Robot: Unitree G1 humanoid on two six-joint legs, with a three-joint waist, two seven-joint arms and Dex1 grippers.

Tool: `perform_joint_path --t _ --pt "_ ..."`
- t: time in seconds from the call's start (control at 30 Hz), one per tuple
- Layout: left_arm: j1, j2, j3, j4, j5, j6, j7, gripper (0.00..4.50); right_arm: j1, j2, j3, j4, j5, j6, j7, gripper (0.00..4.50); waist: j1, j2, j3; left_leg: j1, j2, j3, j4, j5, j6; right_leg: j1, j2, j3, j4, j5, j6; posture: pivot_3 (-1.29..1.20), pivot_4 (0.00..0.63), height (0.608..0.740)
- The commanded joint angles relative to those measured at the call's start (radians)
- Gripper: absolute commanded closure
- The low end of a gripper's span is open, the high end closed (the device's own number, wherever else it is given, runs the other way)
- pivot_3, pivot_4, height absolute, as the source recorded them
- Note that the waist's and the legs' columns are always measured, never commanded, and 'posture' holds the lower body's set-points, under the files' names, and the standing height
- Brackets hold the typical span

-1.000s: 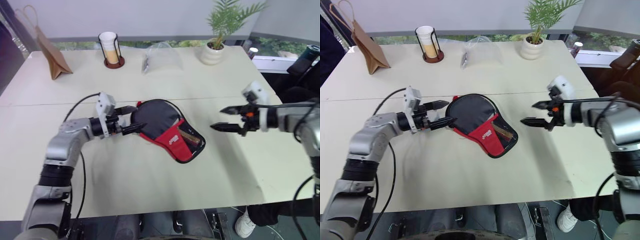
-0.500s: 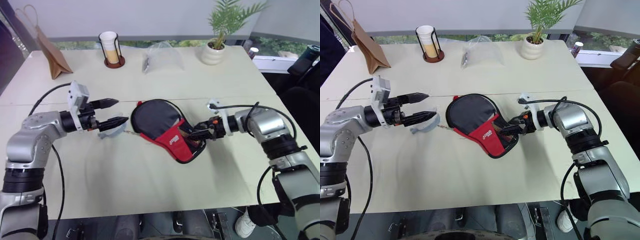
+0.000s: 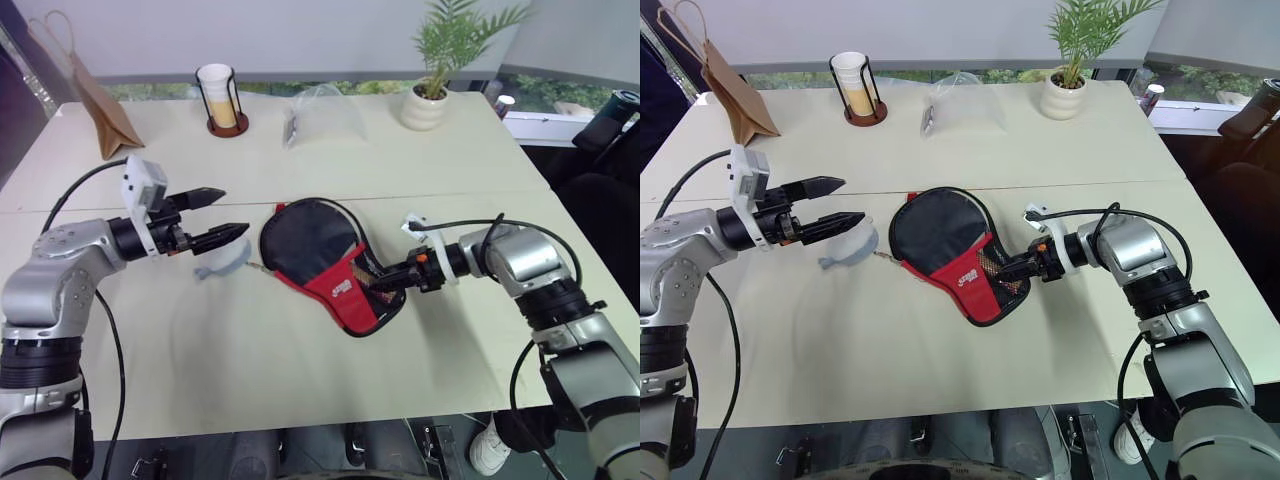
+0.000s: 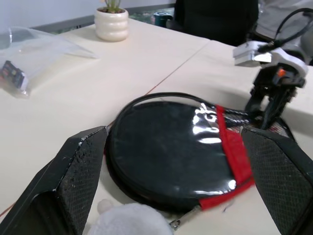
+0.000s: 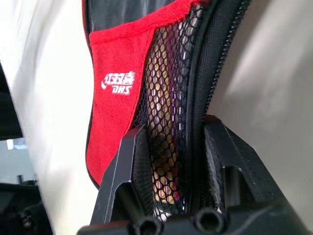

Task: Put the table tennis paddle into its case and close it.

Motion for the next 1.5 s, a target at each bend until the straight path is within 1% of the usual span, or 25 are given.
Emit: perform_joint_path --t 0.03,0.13,0.17,0.23,0.3,0.43,0.57,0.77,0.87,0.9,0.93,1.0,1.07,1.1,1.27,1.37,1.5 --pt "-0.017 0.010 0.030 -0.013 -0.007 -0.018 0.007 0.00 0.081 -0.004 -0.034 -0.171 0.096 0.193 -0.043 3.48 0.001 0.000 0.000 0.000 0.000 0.000 0.000 0.000 0.000 0.000 0.000 0.000 0.000 0.000 0.000 0.00 0.150 0.740" --pt "-0.016 0.010 0.033 -0.016 -0.008 -0.017 0.008 0.00 0.136 0.021 -0.104 -0.299 0.148 0.350 -0.133 3.48 0.000 0.000 0.000 0.000 0.000 0.000 0.000 0.000 0.000 0.000 0.000 0.000 0.000 0.000 0.000 0.00 0.150 0.740" --pt "-0.015 0.009 0.033 -0.018 -0.008 -0.017 0.011 0.00 0.159 0.061 -0.153 -0.347 0.147 0.439 -0.196 3.48 0.000 0.000 0.000 0.000 0.000 0.000 0.000 0.000 0.000 0.000 0.000 0.000 0.000 0.000 0.000 0.00 0.150 0.740" --pt "-0.012 0.007 0.035 -0.022 -0.009 -0.015 0.016 0.00 0.204 0.128 -0.241 -0.403 0.170 0.532 -0.327 3.48 -0.003 0.000 0.000 0.000 0.000 -0.001 -0.001 0.000 0.000 0.000 0.000 0.000 0.000 0.000 0.000 0.00 0.150 0.740" --pt "-0.008 0.007 0.038 -0.030 -0.013 -0.011 0.021 0.00 0.242 0.164 -0.300 -0.427 0.225 0.544 -0.440 3.48 -0.002 0.000 0.000 0.000 0.000 -0.002 -0.001 0.000 0.000 0.000 0.000 0.000 0.000 0.000 0.000 0.00 0.150 0.740" --pt "-0.006 0.007 0.037 -0.040 -0.021 0.004 0.034 0.00 0.322 0.306 -0.457 -0.502 0.346 0.544 -0.769 3.48 -0.002 -0.002 -0.001 0.001 0.000 -0.002 -0.001 0.000 0.000 0.001 0.000 -0.001 0.000 -0.002 -0.003 0.00 0.150 0.740" --pt "-0.021 0.014 0.031 -0.034 -0.027 0.020 0.036 0.00 0.395 0.410 -0.542 -0.584 0.509 0.544 -1.065 3.48 -0.009 -0.003 -0.002 0.002 0.001 -0.002 -0.001 0.000 0.000 0.001 0.000 -0.001 0.000 -0.001 -0.005 0.00 0.150 0.740" --pt "-0.065 0.016 0.001 0.006 -0.014 0.026 0.015 0.00 0.504 0.519 -0.596 -0.674 0.832 0.544 -1.459 3.48 -0.005 -0.003 -0.002 0.002 0.001 -0.003 -0.001 0.000 0.000 0.002 0.001 -0.001 0.000 0.000 -0.006 0.00 0.150 0.740" --pt "-0.089 0.016 -0.017 0.031 -0.005 0.024 -0.003 0.00 0.543 0.545 -0.595 -0.697 0.995 0.544 -1.624 3.48 -0.005 -0.003 -0.002 0.002 0.001 -0.004 -0.002 0.000 0.000 0.002 0.001 -0.001 -0.001 0.000 -0.006 0.00 0.150 0.740" --pt "-0.096 0.016 -0.022 0.040 -0.003 0.021 -0.007 0.00 0.558 0.527 -0.571 -0.694 1.078 0.510 -1.694 3.48 -0.006 -0.003 -0.002 0.002 0.001 -0.003 -0.002 0.000 0.000 0.002 0.001 -0.001 -0.002 0.000 -0.006 0.00 0.150 0.740" --pt "-0.102 0.014 -0.028 0.045 -0.001 0.020 -0.009 0.00 0.574 0.486 -0.532 -0.688 1.179 0.451 -1.772 3.48 -0.006 -0.003 -0.002 0.002 0.001 -0.003 -0.003 0.000 0.000 0.002 0.001 -0.001 -0.003 0.000 -0.006 0.00 0.150 0.740" --pt "-0.111 0.012 -0.036 0.054 0.000 0.018 -0.015 0.00 0.599 0.376 -0.429 -0.681 1.387 0.301 -1.926 3.48 -0.007 -0.003 -0.002 0.001 0.000 -0.003 -0.005 0.000 0.000 0.001 0.000 0.000 -0.004 0.000 -0.006 0.00 0.150 0.740" --pt "-0.114 0.009 -0.040 0.058 0.002 0.017 -0.021 0.00 0.605 0.262 -0.334 -0.690 1.545 0.166 -2.028 3.48 -0.007 -0.003 -0.002 0.002 -0.001 -0.002 -0.006 0.000 0.000 0.001 0.000 0.000 -0.004 -0.001 -0.006 0.00 0.150 0.740" --pt "-0.114 0.008 -0.040 0.059 0.004 0.016 -0.023 0.00 0.605 0.217 -0.298 -0.701 1.583 0.120 -2.044 3.48 -0.007 -0.003 -0.002 0.002 -0.001 -0.002 -0.007 0.000 0.000 0.001 0.000 0.000 -0.005 -0.001 -0.005 0.00 0.150 0.740" --pt "-0.105 0.002 -0.028 0.056 0.006 0.013 -0.022 0.00 0.589 0.057 -0.183 -0.739 1.604 -0.007 -2.000 3.48 -0.003 -0.003 -0.001 0.002 -0.001 -0.004 -0.007 0.000 0.000 0.001 0.000 0.000 -0.004 -0.002 -0.004 0.00 0.150 0.740" --pt "-0.093 -0.003 -0.021 0.049 0.005 0.011 -0.017 0.00 0.548 -0.031 -0.139 -0.730 1.604 -0.018 -1.956 3.48 -0.002 -0.003 -0.001 0.001 -0.001 -0.003 -0.007 0.000 0.000 0.001 0.000 0.000 -0.005 -0.002 -0.004 0.00 0.150 0.740" --pt "-0.073 -0.009 -0.013 0.031 0.001 0.008 -0.007 0.00 0.499 -0.119 -0.096 -0.705 1.604 -0.018 -1.907 3.48 0.000 -0.003 -0.001 0.001 -0.001 -0.003 -0.006 0.000 0.000 0.001 0.000 0.000 -0.005 -0.002 -0.004 0.00 0.150 0.740"
